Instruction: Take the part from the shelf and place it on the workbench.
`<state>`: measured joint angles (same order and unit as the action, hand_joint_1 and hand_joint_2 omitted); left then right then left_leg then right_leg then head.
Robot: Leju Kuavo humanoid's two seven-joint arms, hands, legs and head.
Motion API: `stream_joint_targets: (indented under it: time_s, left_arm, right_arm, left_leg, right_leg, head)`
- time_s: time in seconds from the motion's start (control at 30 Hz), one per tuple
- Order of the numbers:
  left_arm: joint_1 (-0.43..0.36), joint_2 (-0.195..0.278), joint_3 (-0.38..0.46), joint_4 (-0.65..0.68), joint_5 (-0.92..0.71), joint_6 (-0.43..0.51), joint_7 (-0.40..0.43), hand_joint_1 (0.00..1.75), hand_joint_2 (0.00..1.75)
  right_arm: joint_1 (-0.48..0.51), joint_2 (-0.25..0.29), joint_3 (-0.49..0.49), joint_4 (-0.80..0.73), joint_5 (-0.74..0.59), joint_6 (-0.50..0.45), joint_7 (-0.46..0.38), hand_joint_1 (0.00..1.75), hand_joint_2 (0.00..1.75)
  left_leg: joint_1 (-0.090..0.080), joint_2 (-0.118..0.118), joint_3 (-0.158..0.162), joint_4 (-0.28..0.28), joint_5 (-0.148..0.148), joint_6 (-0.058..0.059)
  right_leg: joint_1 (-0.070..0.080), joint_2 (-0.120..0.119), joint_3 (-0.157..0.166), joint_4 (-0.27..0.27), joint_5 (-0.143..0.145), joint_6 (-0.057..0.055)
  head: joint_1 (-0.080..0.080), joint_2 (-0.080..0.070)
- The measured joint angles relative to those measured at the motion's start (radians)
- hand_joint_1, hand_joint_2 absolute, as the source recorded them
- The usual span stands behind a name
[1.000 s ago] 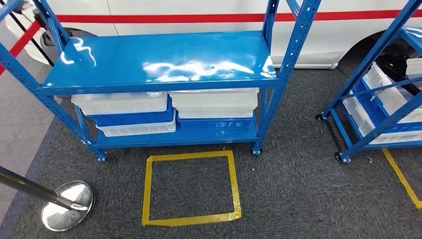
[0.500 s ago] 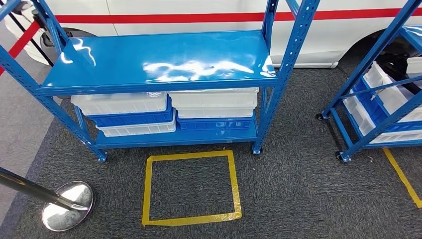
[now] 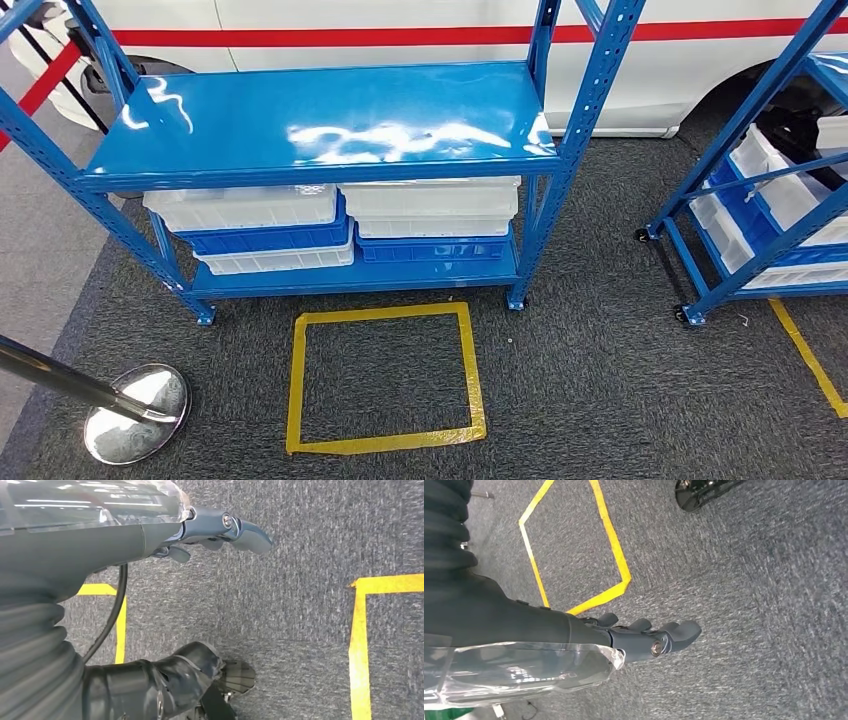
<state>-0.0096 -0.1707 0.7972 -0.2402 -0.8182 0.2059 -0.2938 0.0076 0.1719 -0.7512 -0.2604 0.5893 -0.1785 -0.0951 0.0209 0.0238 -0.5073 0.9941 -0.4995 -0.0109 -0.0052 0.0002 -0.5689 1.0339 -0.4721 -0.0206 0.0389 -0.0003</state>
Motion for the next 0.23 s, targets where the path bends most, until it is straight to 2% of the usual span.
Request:
stream_joint_targets:
  time_s: [0.23]
  left_arm:
    - [0.026, 0.027, -0.125, -0.022, 0.135, -0.033, 0.047, 0.0, 1.75]
  right_arm:
    - [0.022, -0.025, 0.117, -0.017, -0.096, 0.028, 0.014, 0.0, 1.75]
  left_leg:
    - [0.0, 0.0, 0.0, 0.0, 0.0, 0.0]
  right_leg:
    - [0.0, 0.0, 0.0, 0.0, 0.0, 0.0]
  head:
    - [0.0, 0.0]
